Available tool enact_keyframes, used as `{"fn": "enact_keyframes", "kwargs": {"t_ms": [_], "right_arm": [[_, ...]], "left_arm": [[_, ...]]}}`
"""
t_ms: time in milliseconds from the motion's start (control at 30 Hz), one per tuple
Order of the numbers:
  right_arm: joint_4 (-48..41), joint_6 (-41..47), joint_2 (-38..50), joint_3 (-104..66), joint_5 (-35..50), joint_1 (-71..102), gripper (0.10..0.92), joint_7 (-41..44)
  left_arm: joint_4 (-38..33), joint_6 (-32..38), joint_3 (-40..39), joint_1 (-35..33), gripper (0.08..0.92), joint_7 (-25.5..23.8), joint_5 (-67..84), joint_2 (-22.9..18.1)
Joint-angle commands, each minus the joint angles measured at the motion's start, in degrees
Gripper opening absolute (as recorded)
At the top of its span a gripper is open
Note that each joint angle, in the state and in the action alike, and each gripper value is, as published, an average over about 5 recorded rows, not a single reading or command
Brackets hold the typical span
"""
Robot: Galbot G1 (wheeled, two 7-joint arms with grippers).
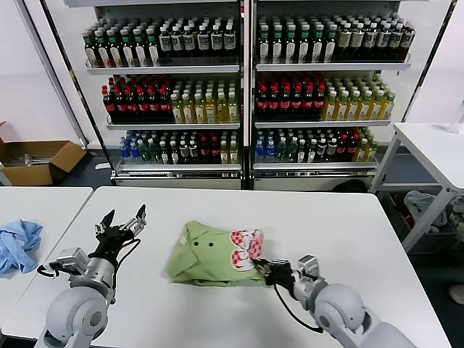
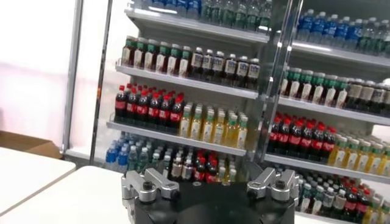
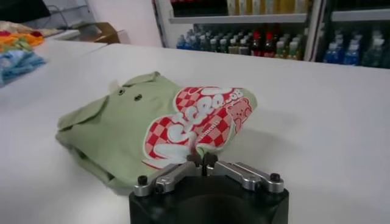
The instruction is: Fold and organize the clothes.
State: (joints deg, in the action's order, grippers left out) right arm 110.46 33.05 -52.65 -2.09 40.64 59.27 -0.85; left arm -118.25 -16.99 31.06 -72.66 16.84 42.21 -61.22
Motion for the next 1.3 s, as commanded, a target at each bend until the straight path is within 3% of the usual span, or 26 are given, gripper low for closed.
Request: {"fn": "enact_keyframes", "kwargs": {"t_ms": [33,267,433,667,867,1033,1300], "right_arm": [[3.87,0.13,6.24,-9.31,-4.02,6.27,0.124,1.05],[4.78,0.1,4.85,-10.11,-6.82,7.63,0.162,1.26],[8.29,0.09,4.71,-12.29,-5.53,9.91,0.302,1.22],[6.51,-0.19,-0.18,-9.51,-4.96,4.39,0.501,-1.78],[-2.94,-0.27,-12.49,3.23,-5.46,-8.0,0.675,-3.94],[-11.11,-0.91,-17.88,8.45,-7.17,-13.64,0.798,-6.83],[-13.51,-1.1,-16.93,12.42,-11.81,-13.79,0.823,-1.56]], "left_arm": [[0.25,-0.18,-0.48,0.26,0.823,-0.04,0.24,-0.07],[-0.38,-0.22,-0.09,-0.36,0.823,-0.18,0.24,-0.66],[-0.94,-0.23,0.14,-0.39,0.823,-0.33,0.2,-0.98],[-1.9,-0.25,0.78,-1.07,0.823,-0.55,0.31,-0.06],[-1.68,-0.24,0.85,-1.65,0.823,-0.67,0.25,-0.04],[-1.82,-0.21,1.57,-2.32,0.823,-1.11,0.21,-0.52],[-0.9,0.06,2.92,-2.54,0.823,-2.12,0.38,-1.14]]}}
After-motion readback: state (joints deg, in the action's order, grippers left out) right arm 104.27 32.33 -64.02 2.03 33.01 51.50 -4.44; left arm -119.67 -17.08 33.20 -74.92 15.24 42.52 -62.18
